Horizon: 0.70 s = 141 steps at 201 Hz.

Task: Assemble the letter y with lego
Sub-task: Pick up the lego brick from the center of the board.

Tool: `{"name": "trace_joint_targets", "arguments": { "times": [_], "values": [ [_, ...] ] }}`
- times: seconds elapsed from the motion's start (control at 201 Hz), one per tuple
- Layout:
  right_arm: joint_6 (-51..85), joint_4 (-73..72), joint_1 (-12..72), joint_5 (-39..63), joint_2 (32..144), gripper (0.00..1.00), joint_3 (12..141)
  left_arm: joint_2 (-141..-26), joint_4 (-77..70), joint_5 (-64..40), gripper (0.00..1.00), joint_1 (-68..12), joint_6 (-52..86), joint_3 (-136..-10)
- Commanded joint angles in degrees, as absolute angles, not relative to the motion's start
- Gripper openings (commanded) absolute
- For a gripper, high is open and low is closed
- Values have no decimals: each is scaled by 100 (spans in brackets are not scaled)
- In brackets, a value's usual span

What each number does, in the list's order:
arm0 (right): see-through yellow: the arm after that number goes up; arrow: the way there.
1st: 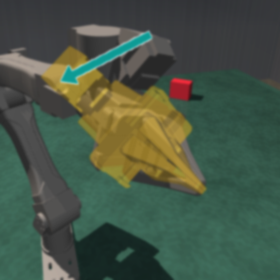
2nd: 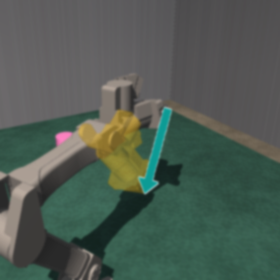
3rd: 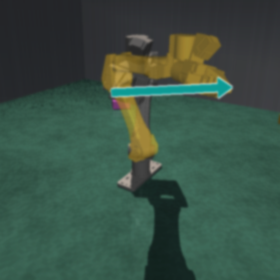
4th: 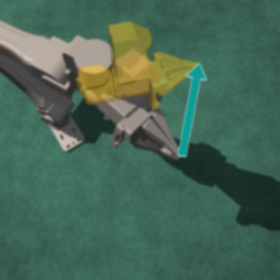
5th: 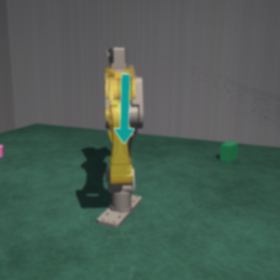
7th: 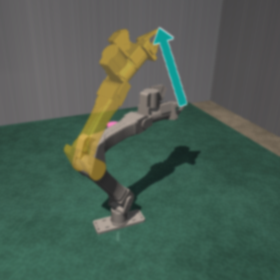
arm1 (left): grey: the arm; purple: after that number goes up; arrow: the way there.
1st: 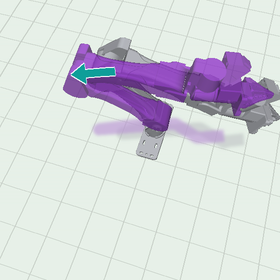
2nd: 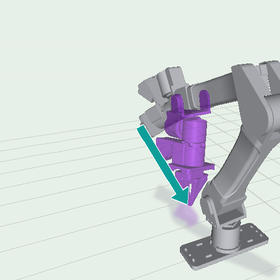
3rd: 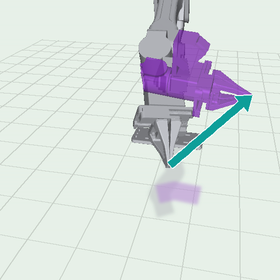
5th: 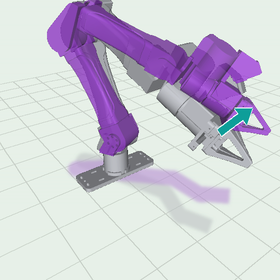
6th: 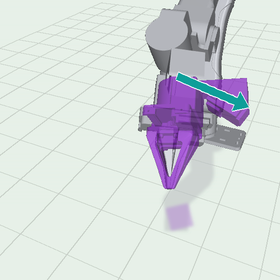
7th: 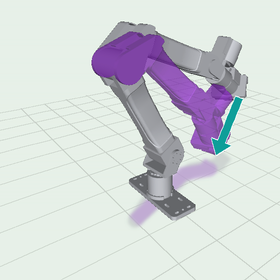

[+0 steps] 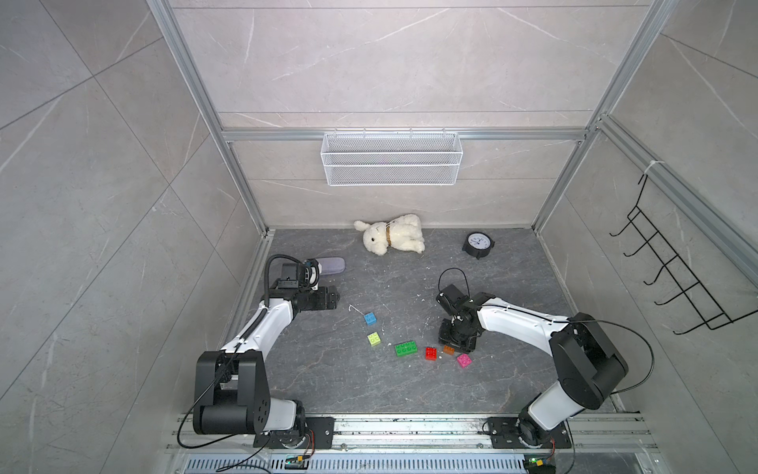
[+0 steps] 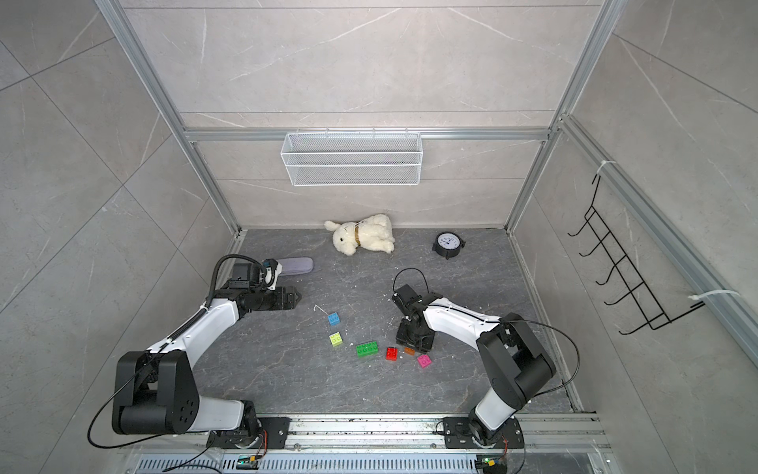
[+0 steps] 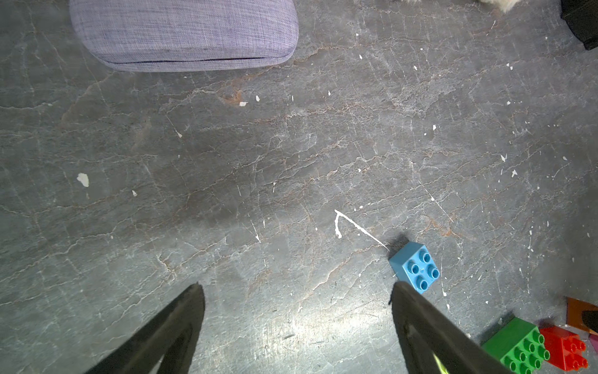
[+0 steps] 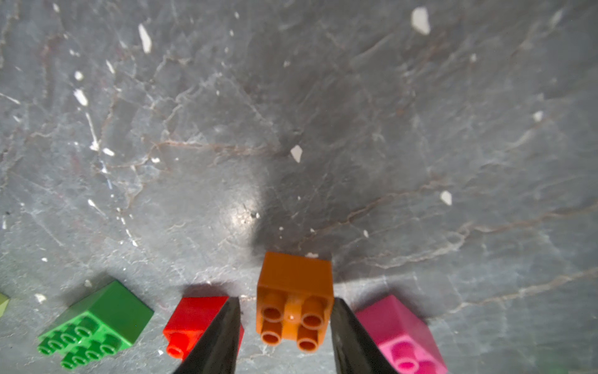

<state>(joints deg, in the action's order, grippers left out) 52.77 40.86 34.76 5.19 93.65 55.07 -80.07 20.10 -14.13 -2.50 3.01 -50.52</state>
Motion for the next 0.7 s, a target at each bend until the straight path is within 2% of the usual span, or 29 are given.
{"name": "trace_joint_targets", "arguments": {
  "times": [0.0,0.274,0.458,0.697],
  "values": [
    [5318,4051,3489,364,9466,45,5469,-7827,1921,-1573,93,-172,348,-5002],
    [5039,4126,3494,319,9457,38,5486,-7805,1842,-1640,94,71,359,-4881],
    [4368,4747,3515,3,9502,36,6284,-7753,1767,-1697,94,275,361,-4820],
    [3808,5064,3645,24,10259,34,7555,-7629,1733,-1784,94,408,370,-4763]
  ]
}}
